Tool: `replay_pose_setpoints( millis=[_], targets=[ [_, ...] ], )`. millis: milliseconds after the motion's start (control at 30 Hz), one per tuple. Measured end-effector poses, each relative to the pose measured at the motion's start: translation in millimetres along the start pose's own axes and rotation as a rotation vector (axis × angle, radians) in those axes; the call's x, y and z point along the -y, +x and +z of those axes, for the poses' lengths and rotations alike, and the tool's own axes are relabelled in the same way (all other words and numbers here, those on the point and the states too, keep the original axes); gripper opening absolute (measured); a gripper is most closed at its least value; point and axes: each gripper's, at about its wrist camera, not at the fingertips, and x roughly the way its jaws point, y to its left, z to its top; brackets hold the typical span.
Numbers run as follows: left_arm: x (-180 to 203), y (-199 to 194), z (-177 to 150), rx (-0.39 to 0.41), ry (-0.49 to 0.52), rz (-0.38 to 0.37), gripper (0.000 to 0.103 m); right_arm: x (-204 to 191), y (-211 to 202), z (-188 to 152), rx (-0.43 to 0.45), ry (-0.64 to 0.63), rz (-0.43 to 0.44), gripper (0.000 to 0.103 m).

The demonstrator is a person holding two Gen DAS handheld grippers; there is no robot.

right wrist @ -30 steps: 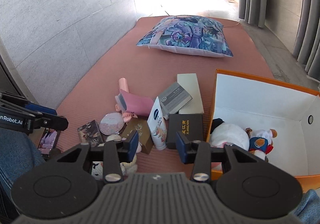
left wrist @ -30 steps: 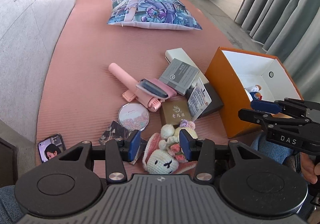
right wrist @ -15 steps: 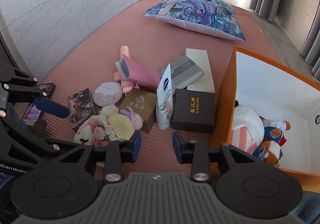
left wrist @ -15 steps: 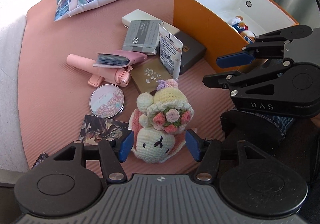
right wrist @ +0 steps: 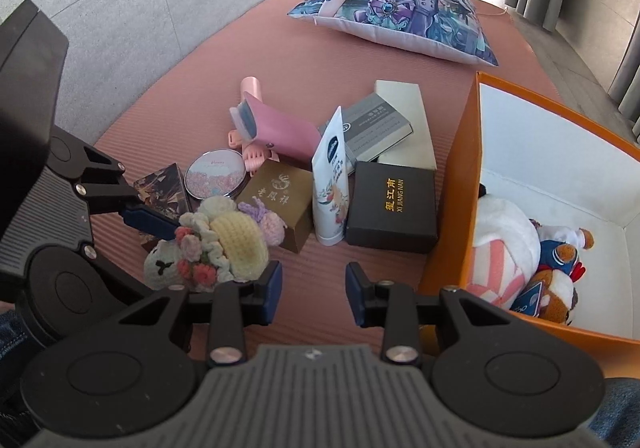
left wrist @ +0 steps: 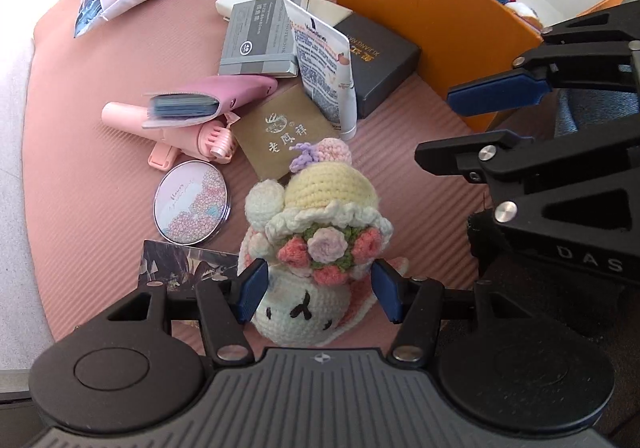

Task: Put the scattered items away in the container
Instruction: 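Grasp the crocheted bunny with the left tool while the right tool grasps the white Vaseline tube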

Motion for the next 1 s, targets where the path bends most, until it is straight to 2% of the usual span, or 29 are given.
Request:
replay_pose_setpoints(
  millis=[100,233,367,400,433,467,500,567,667,700,733,767,800,867,1000],
  targets=[
    [-7,-1,-1,0.008,-0.054,-0.029,0.060,0,-3,1,0.013,0.000,0.005,0.038],
    [-23,-8,-10,0.034,-0.161,-0.099,0.045,0,-7,5,0.039,-0.011,0.011,0.038],
    [-39,-16,-21,0.066,-0.270,-0.185,0.036,-1,-7,11,0.057,-0.026,0.001,0.038],
    [-44,-18,-23,0.073,-0.304,-0.218,0.029,-1,-7,13,0.062,-0.032,-0.004,0.038],
    [-48,-21,-27,0.083,-0.338,-0.250,0.016,-1,-7,15,0.068,-0.038,-0.007,0.038],
    [-52,-24,-31,0.096,-0.369,-0.270,0.012,-2,-6,18,0.073,-0.042,-0.010,0.038],
    [-55,-27,-34,0.105,-0.391,-0.269,0.008,-1,-6,20,0.078,-0.044,-0.011,0.038],
    [-58,-28,-36,0.103,-0.406,-0.239,0.008,-1,-2,27,0.082,-0.044,-0.010,0.038],
    [-58,-28,-34,0.099,-0.384,-0.251,0.013,0,5,36,0.083,-0.047,-0.018,0.038],
    [-55,-28,-30,0.104,-0.355,-0.233,0.021,0,7,39,0.083,-0.045,-0.018,0.038],
    [-50,-29,-24,0.110,-0.312,-0.201,0.037,0,8,41,0.083,-0.044,-0.016,0.038],
    [-44,-31,-22,0.119,-0.271,-0.173,0.046,1,8,43,0.083,-0.043,-0.014,0.038],
    [-41,-32,-21,0.124,-0.241,-0.160,0.060,1,9,44,0.082,-0.046,-0.013,0.038],
    [-35,-30,-17,0.118,-0.185,-0.158,0.061,0,11,47,0.084,-0.061,-0.016,0.039],
    [-28,-21,-9,0.079,-0.144,-0.176,0.066,0,16,49,0.086,-0.071,-0.016,0.039]
  ],
)
